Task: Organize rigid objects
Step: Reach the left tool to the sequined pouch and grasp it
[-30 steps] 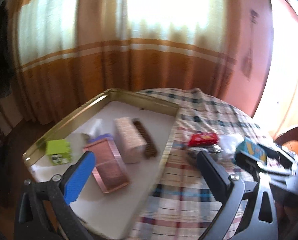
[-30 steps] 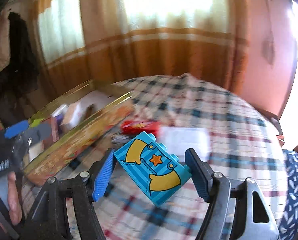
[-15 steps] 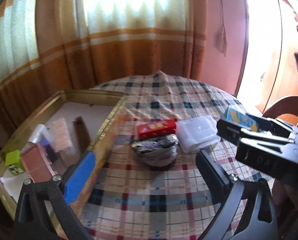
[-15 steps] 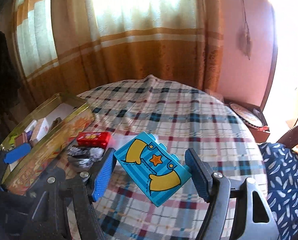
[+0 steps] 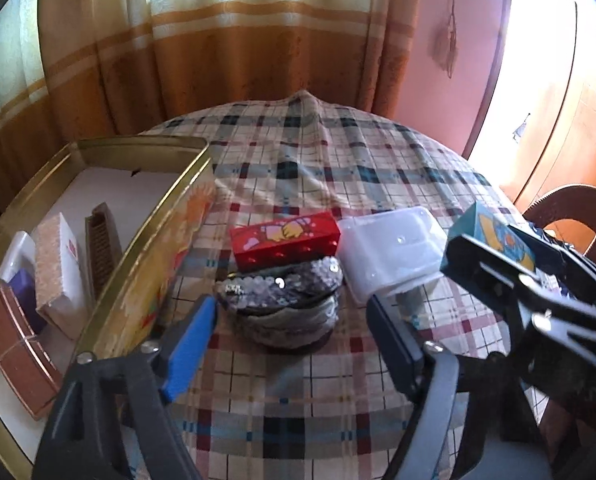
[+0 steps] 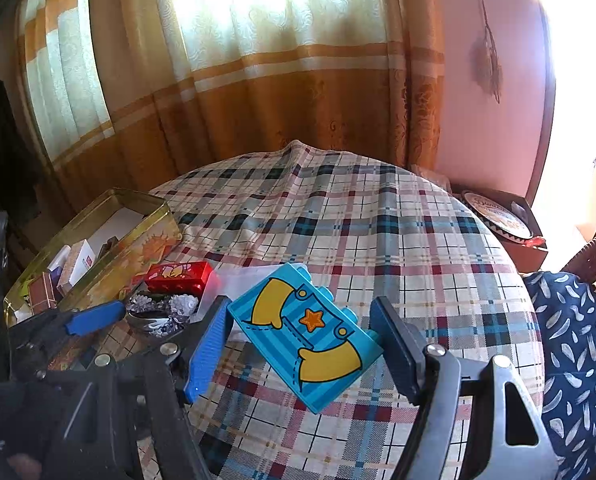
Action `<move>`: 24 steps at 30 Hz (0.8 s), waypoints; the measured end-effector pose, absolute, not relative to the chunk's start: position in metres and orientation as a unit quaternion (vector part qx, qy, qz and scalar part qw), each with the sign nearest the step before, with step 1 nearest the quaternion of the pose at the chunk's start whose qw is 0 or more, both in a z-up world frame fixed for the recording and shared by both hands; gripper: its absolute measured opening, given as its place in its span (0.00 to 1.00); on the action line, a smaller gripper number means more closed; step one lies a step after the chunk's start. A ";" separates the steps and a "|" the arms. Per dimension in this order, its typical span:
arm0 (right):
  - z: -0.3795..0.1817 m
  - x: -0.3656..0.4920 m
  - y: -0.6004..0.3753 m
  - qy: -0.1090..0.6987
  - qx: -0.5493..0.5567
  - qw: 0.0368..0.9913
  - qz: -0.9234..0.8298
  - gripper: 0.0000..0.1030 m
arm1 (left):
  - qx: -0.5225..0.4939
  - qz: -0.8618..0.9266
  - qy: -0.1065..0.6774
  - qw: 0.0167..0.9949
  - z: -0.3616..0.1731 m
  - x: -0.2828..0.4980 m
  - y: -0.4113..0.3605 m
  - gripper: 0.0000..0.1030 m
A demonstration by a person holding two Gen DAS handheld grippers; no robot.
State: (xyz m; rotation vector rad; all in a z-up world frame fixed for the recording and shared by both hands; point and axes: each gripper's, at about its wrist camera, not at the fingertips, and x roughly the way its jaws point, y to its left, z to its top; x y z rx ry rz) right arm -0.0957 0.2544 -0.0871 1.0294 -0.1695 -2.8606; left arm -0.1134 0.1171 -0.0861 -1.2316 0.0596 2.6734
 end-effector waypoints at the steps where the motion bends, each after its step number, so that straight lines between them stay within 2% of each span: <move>1: -0.087 -0.096 0.255 -0.054 0.337 0.049 -0.939 0.71 | -0.415 0.905 0.023 0.094 -0.086 -0.115 0.117 0.72; 15: -0.089 -0.097 0.256 -0.053 0.341 0.049 -0.937 0.71 | -0.413 0.905 0.017 0.098 -0.091 -0.123 0.114 0.69; 24: -0.086 -0.094 0.254 -0.050 0.330 0.049 -0.941 0.71 | -0.352 0.932 0.019 0.081 -0.072 -0.103 0.107 0.68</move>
